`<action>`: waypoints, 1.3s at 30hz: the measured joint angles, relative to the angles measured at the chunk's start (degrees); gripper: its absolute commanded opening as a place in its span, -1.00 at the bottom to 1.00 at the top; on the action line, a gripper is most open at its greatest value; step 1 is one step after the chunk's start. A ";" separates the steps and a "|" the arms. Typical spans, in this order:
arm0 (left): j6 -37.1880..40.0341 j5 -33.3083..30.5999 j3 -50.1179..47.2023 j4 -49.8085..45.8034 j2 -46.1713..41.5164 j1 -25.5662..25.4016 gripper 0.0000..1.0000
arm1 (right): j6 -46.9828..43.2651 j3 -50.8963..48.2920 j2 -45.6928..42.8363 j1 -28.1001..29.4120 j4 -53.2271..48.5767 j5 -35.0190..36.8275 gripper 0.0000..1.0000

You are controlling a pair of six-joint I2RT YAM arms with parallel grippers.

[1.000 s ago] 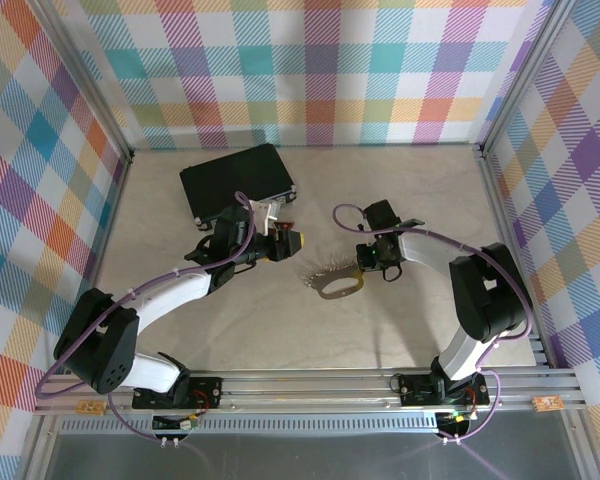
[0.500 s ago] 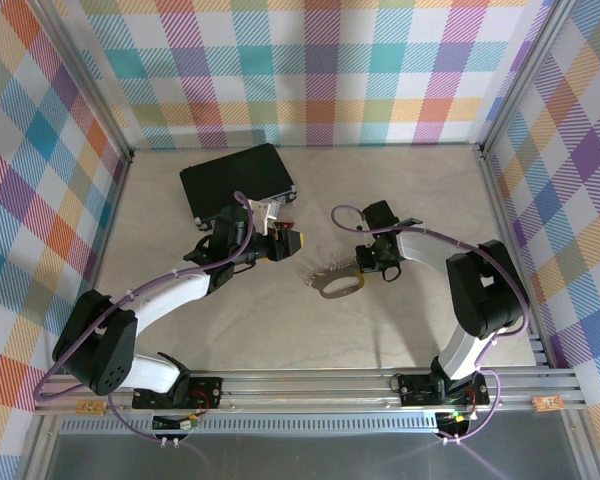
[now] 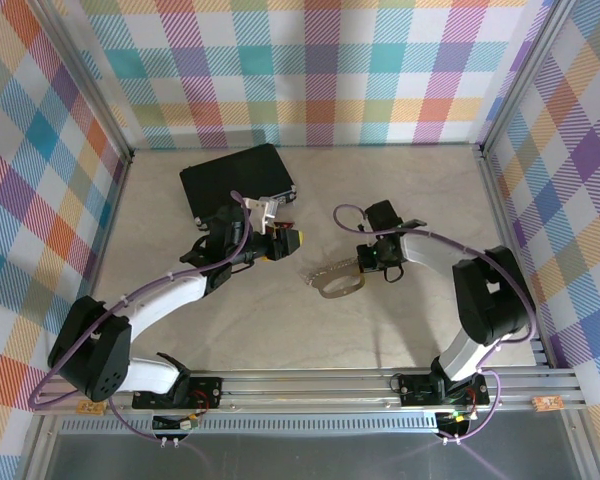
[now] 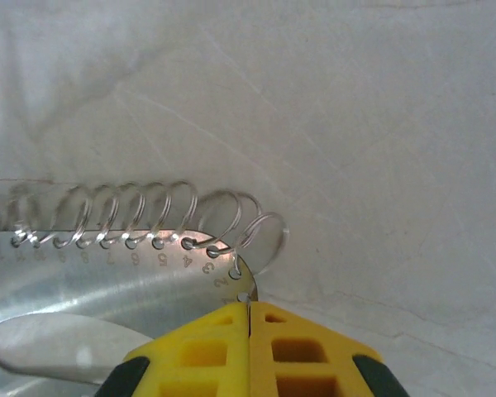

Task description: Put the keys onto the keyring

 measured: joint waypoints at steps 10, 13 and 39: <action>0.48 0.00 -2.67 -2.64 -8.72 -0.13 -0.07 | -3.80 -2.95 -15.08 6.58 1.53 -4.59 -1.00; 0.68 0.00 -3.48 -4.17 -13.16 -0.66 -0.07 | -5.51 -4.02 -20.41 9.94 2.62 -6.34 -1.00; 4.61 13.16 -7.10 -2.38 -33.97 -13.44 -0.26 | -8.81 -10.71 -49.29 17.62 20.57 -34.36 -1.00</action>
